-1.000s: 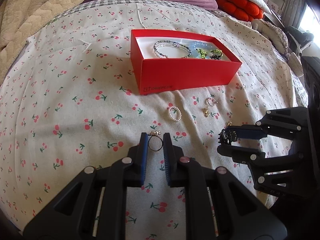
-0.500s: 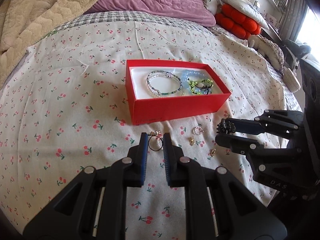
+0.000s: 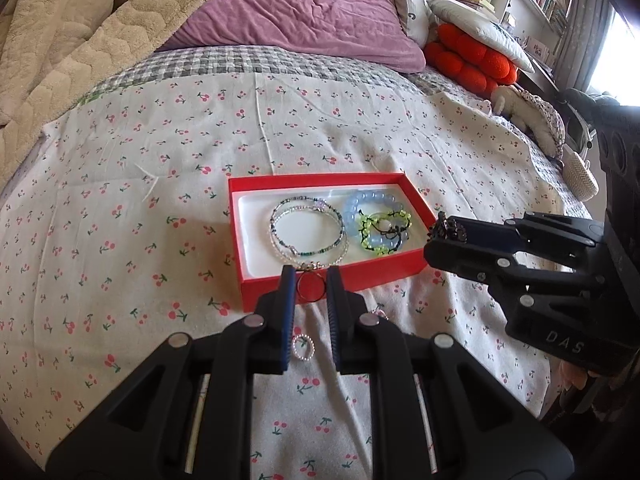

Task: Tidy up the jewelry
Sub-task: 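Lower ring into box with left tool while right tool drops hair clip in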

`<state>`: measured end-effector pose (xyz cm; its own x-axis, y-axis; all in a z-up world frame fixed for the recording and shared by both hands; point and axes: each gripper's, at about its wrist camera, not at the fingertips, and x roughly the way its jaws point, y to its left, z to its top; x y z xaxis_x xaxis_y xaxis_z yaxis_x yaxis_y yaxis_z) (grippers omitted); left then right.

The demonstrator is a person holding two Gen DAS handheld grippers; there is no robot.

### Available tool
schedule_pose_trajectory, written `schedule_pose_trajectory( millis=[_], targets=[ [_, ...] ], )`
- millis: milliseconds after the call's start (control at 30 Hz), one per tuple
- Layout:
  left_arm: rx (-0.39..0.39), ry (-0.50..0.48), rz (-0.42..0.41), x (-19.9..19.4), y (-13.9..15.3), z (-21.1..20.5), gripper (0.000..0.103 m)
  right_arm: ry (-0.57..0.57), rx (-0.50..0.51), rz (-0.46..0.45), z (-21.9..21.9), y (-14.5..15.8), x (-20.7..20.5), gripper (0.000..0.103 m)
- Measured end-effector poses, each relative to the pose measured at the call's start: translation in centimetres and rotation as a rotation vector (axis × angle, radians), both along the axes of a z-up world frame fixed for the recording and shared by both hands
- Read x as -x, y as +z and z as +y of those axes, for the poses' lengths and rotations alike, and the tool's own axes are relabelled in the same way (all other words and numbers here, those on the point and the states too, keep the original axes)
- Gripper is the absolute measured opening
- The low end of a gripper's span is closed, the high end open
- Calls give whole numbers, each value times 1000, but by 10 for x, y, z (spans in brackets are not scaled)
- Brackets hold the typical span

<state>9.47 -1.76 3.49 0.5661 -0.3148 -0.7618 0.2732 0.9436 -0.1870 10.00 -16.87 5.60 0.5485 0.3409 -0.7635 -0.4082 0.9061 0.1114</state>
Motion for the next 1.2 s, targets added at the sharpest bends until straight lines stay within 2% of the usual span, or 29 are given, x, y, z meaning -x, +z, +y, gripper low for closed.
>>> schedule_pose_trajectory(
  millis=[300, 633, 1033, 1100, 1200],
  targets=[
    [-18, -34, -30, -27, -11, -11, 17, -39, -38, 30, -14, -4, -27, 24],
    [-11, -31, -28, -48, -27, -16, 17, -97, -55, 104, -19, -28, -58, 24],
    [-11, -25, -28, -56, -29, -16, 17, -97, -66, 127, -20, -39, -66, 25],
    [-12, -25, -27, -56, -29, -16, 20, -94, -73, 141, -20, -39, -68, 26],
    [-20, -24, -35, -54, -26, -16, 33, -84, -86, 144, -21, -35, -67, 26]
  ],
)
